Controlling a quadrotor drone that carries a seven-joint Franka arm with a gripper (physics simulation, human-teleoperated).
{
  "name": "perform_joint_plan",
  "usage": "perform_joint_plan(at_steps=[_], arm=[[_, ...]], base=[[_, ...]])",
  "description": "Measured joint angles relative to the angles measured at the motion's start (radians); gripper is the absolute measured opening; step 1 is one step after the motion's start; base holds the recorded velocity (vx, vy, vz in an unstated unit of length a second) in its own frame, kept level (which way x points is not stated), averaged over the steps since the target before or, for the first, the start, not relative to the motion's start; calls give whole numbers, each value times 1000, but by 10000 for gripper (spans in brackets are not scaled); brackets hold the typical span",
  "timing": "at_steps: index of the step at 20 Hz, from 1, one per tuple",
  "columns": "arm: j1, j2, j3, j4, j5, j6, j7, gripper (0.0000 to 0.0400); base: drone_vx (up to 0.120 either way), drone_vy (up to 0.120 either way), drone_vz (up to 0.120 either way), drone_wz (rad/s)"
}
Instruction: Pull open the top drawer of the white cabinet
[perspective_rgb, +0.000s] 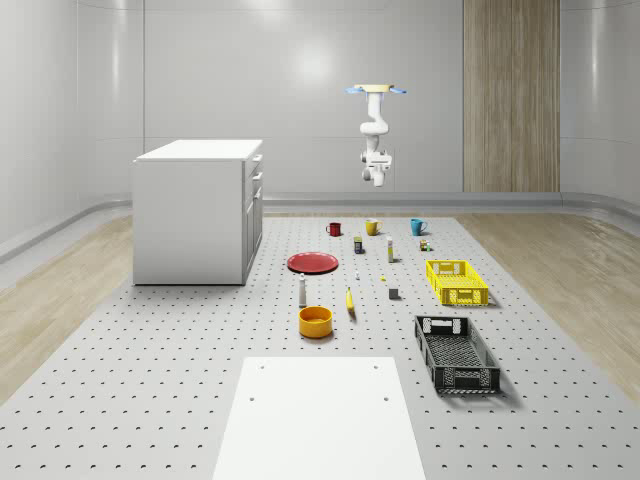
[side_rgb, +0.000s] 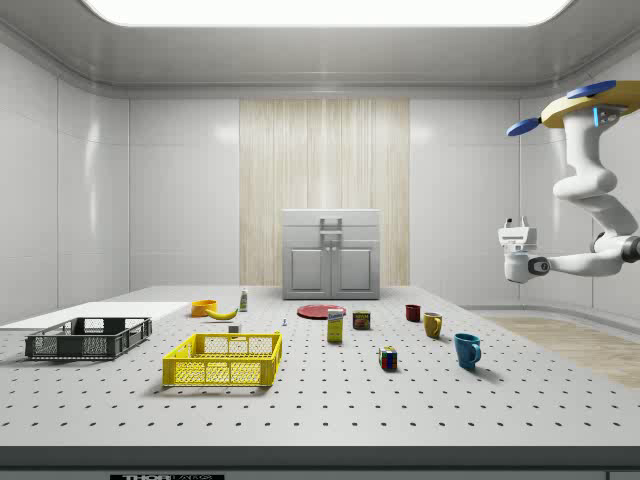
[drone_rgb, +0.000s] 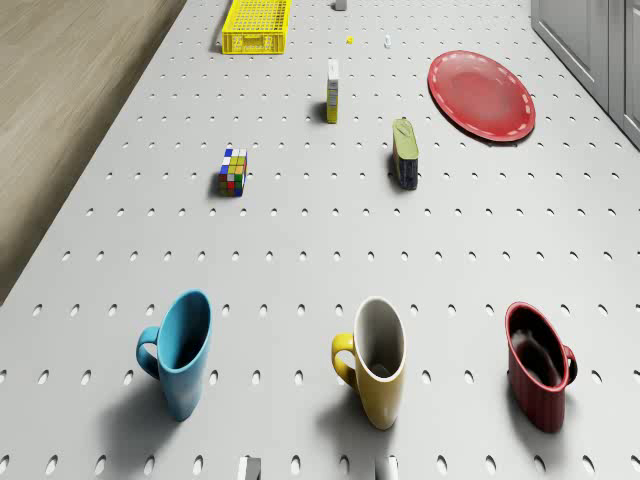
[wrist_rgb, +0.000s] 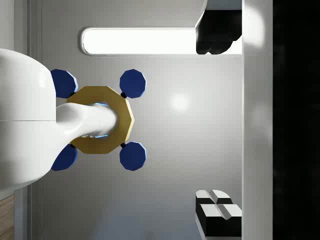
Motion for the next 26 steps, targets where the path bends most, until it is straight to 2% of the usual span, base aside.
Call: perform_joint_plan(at_steps=[2, 5, 12, 17, 26], arm=[[-1, 3, 1, 42, 0, -37, -1, 350], [-2, 19, 1, 106, 1, -84, -1, 326], [-4, 65, 3, 236, 2, -162, -2, 309], [-6, 81, 3, 278, 2, -184, -3, 306], [-7, 85, 4, 296, 2, -190, -3, 305]], base=[[0, 0, 0, 0], [0, 0, 0, 0], [0, 0, 0, 0], [96, 0, 16, 0], [120, 0, 120, 0]])
